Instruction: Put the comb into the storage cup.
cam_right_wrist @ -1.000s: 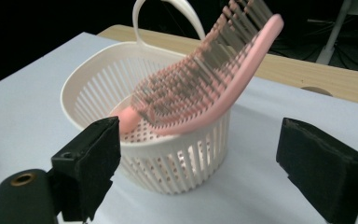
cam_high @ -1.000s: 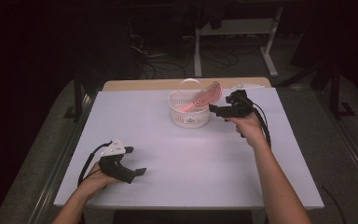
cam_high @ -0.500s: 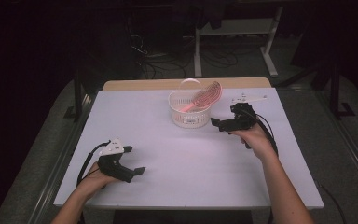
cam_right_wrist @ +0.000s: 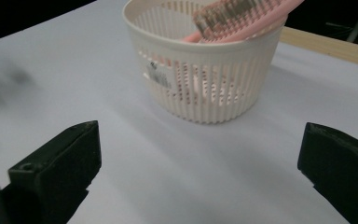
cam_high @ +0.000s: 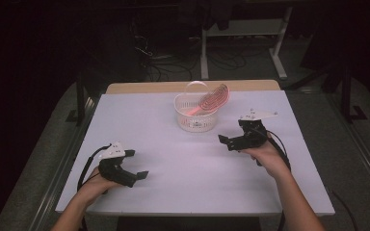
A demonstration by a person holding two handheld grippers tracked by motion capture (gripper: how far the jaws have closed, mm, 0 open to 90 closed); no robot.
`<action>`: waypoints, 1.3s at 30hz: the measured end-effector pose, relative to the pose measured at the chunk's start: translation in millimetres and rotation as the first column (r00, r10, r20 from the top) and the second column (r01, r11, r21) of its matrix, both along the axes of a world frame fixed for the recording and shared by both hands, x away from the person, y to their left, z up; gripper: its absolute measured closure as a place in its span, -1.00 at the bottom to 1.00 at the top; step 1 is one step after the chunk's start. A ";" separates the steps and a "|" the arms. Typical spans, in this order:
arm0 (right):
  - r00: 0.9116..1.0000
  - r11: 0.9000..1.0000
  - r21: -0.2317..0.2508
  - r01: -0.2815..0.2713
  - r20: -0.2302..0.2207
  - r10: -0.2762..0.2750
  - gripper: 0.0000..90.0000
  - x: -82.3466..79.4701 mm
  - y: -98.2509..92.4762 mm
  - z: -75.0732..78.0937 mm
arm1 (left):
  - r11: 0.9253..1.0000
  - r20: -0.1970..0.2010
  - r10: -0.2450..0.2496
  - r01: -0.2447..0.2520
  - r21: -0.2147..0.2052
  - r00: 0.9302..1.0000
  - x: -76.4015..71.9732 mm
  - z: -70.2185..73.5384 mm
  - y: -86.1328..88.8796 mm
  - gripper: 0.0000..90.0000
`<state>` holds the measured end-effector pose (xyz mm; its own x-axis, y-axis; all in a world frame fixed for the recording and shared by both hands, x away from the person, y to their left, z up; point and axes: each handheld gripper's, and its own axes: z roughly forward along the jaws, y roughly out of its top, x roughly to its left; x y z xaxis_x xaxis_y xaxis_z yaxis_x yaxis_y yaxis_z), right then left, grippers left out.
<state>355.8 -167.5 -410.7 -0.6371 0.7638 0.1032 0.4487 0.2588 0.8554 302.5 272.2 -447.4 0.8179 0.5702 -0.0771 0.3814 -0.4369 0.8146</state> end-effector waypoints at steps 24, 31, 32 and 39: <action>0.999 0.999 -0.039 -0.026 -0.023 0.025 -1.00 -55.4 -14.8 -28.4 | 1.000 0.004 -0.010 0.010 -0.004 1.000 -1.1 0.6 -2.4 -1.00; 0.999 0.999 -0.039 -0.019 -0.040 0.018 -1.00 -66.5 -21.6 -37.0 | 1.000 0.003 -0.012 0.012 -0.004 1.000 -1.7 0.9 -3.7 -1.00; 0.999 0.999 -0.039 -0.022 -0.044 0.020 -1.00 -68.6 -21.7 -38.3 | 1.000 0.004 -0.012 0.012 -0.004 1.000 -1.7 0.9 -3.7 -1.00; 0.999 0.999 -0.045 -0.030 -0.045 0.028 -1.00 -76.3 -25.0 -44.5 | 1.000 0.009 -0.012 0.012 -0.005 1.000 -2.0 1.4 -3.4 -1.00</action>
<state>279.5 -192.6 -455.3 -0.6549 0.7493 0.0979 0.4780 0.3104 0.8217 300.4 268.7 -446.0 0.8255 0.5598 -0.0727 0.3690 -0.4377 0.8199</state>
